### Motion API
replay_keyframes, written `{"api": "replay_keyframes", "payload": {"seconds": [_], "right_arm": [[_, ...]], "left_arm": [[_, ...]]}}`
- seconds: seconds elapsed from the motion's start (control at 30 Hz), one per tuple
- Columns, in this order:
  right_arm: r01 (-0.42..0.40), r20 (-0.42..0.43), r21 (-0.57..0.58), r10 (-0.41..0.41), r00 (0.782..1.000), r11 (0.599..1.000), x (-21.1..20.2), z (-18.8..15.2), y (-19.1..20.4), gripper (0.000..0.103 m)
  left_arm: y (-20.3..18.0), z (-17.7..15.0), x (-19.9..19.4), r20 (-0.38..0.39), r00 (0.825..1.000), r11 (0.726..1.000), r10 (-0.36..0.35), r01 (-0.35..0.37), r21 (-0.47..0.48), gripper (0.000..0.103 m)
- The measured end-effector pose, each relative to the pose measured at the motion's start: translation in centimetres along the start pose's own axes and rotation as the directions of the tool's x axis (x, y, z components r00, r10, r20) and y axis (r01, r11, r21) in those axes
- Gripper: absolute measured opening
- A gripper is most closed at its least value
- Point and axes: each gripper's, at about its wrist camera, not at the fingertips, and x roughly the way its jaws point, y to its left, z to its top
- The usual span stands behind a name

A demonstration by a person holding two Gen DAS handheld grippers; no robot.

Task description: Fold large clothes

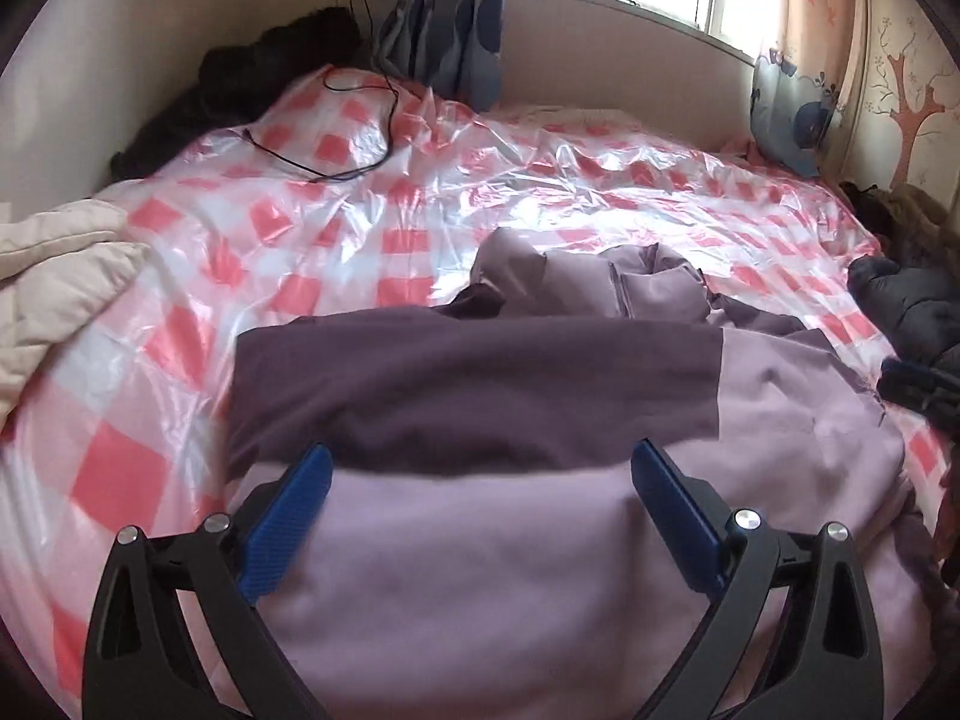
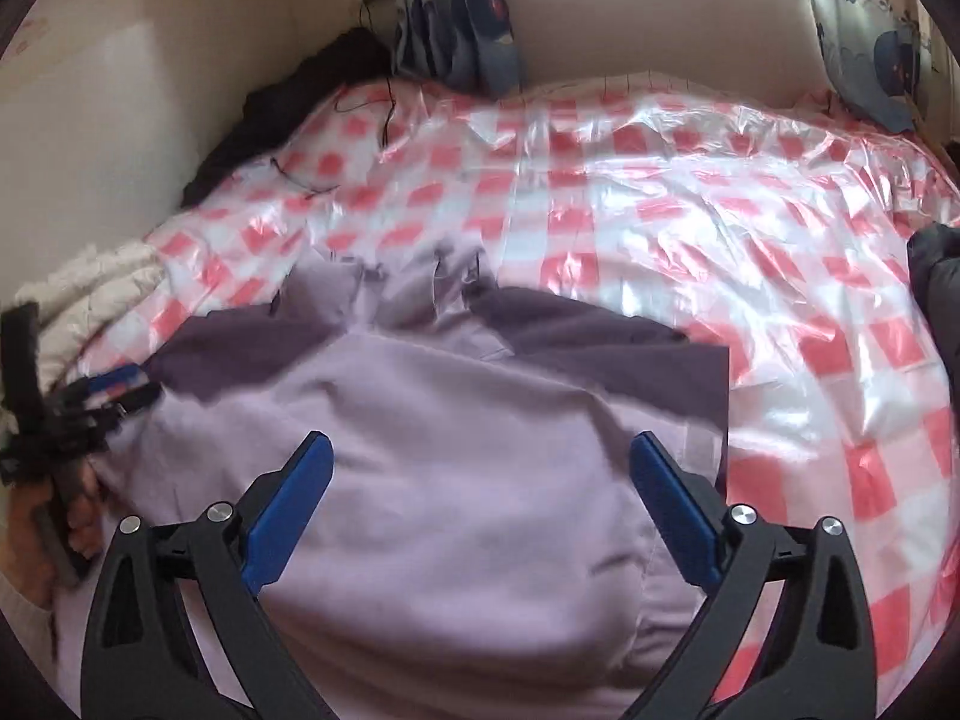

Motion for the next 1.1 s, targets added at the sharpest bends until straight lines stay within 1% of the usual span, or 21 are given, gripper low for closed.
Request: {"api": "replay_keyframes", "payload": {"seconds": [0.03, 0.07, 0.1, 0.13, 0.2, 0.23, 0.3, 0.33, 0.4, 0.5, 0.53, 0.67, 0.77, 0.83, 0.87, 0.9, 0.97, 1.0, 1.03, 1.07, 1.1], "right_arm": [[0.031, -0.116, -0.001, -0.031, 0.993, 1.0, 2.7, -1.1, -0.4, 0.096], [0.008, -0.189, -0.001, -0.008, 0.982, 1.0, 5.1, -2.2, -1.0, 0.097], [0.004, -0.168, -0.009, -0.006, 0.986, 1.0, 5.2, -2.3, -1.3, 0.097], [0.01, -0.182, -0.009, -0.012, 0.983, 1.0, 4.8, -2.0, -1.2, 0.097], [0.001, -0.176, 0.012, 0.001, 0.984, 1.0, 2.6, -1.1, -0.9, 0.097], [-0.037, -0.143, 0.021, 0.04, 0.989, 0.999, 0.6, -0.9, -0.8, 0.097], [-0.085, -0.119, 0.011, 0.086, 0.989, 0.996, -2.4, -1.6, -0.7, 0.097], [-0.114, -0.119, 0.005, 0.114, 0.986, 0.993, -4.2, -2.4, -0.8, 0.097], [-0.167, -0.144, 0.016, 0.168, 0.975, 0.986, -6.8, -4.4, -1.7, 0.097], [-0.22, -0.188, 0.092, 0.234, 0.954, 0.971, -10.6, -9.2, -4.8, 0.097], [-0.236, -0.193, 0.146, 0.262, 0.946, 0.961, -12.2, -11.4, -6.1, 0.097], [-0.31, -0.207, 0.34, 0.392, 0.896, 0.888, -16.6, -18.5, -11.0, 0.097], [-0.333, -0.234, 0.405, 0.449, 0.862, 0.851, -18.5, -22.2, -12.8, 0.097], [-0.358, -0.248, 0.454, 0.501, 0.829, 0.816, -19.1, -24.1, -13.4, 0.097], [-0.376, -0.249, 0.475, 0.531, 0.81, 0.796, -19.3, -24.9, -13.5, 0.097], [-0.391, -0.25, 0.485, 0.553, 0.795, 0.782, -19.3, -25.3, -13.6, 0.097], [-0.435, -0.248, 0.507, 0.609, 0.754, 0.744, -19.6, -26.4, -13.4, 0.097], [-0.464, -0.241, 0.527, 0.649, 0.722, 0.712, -19.5, -26.9, -13.3, 0.097], [-0.486, -0.231, 0.535, 0.673, 0.703, 0.691, -19.5, -27.2, -13.3, 0.097], [-0.497, -0.226, 0.544, 0.688, 0.689, 0.677, -19.3, -27.3, -13.3, 0.097], [-0.512, -0.219, 0.561, 0.713, 0.667, 0.651, -19.1, -27.6, -13.3, 0.097]], "left_arm": [[-0.1, -0.5, 0.7, -0.034, 0.999, 1.0, 0.004, -0.003, 0.013, 0.096], [-0.1, -1.2, 1.8, -0.071, 0.997, 1.0, -0.007, 0.009, 0.026, 0.096], [-0.2, -1.4, 2.4, -0.08, 0.997, 0.999, 0.0, 0.003, 0.036, 0.096], [-0.5, -1.6, 2.4, -0.085, 0.996, 0.998, 0.03, -0.025, 0.059, 0.096], [-0.9, -1.2, 1.4, -0.105, 0.993, 0.997, 0.049, -0.041, 0.071, 0.096], [-1.1, -1.1, 0.2, -0.113, 0.993, 0.997, 0.035, -0.026, 0.077, 0.096], [-1.4, -1.5, -2.0, -0.094, 0.995, 0.994, 0.033, -0.023, 0.109, 0.096], [-1.6, -2.1, -3.8, -0.08, 0.995, 0.988, 0.056, -0.044, 0.151, 0.096], [-1.7, -3.1, -5.7, -0.075, 0.994, 0.978, 0.075, -0.059, 0.2, 0.096], [-1.2, -5.7, -9.1, -0.098, 0.992, 0.97, 0.075, -0.05, 0.239, 0.096], [-0.9, -6.9, -10.6, -0.112, 0.992, 0.968, 0.065, -0.035, 0.248, 0.096], [-0.5, -11.2, -14.4, -0.149, 0.987, 0.953, 0.063, -0.015, 0.302, 0.096], [-0.2, -14.1, -16.5, -0.182, 0.981, 0.943, 0.063, 0.001, 0.332, 0.096], [0.7, -15.8, -18.1, -0.227, 0.974, 0.954, -0.009, 0.076, 0.289, 0.096], [1.5, -16.6, -18.9, -0.25, 0.965, 0.962, -0.078, 0.139, 0.237, 0.096], [2.3, -17.2, -19.5, -0.259, 0.957, 0.964, -0.128, 0.181, 0.193, 0.096], [5.6, -19.1, -21.0, -0.271, 0.922, 0.955, -0.277, 0.296, 0.031, 0.096], [6.9, -19.9, -21.3, -0.275, 0.905, 0.944, -0.324, 0.328, -0.034, 0.096], [9.5, -21.6, -21.4, -0.281, 0.87, 0.913, -0.406, 0.373, -0.166, 0.096], [11.1, -23.0, -21.3, -0.276, 0.845, 0.882, -0.458, 0.396, -0.254, 0.096], [12.3, -24.1, -21.1, -0.267, 0.828, 0.856, -0.493, 0.406, -0.321, 0.096]]}}
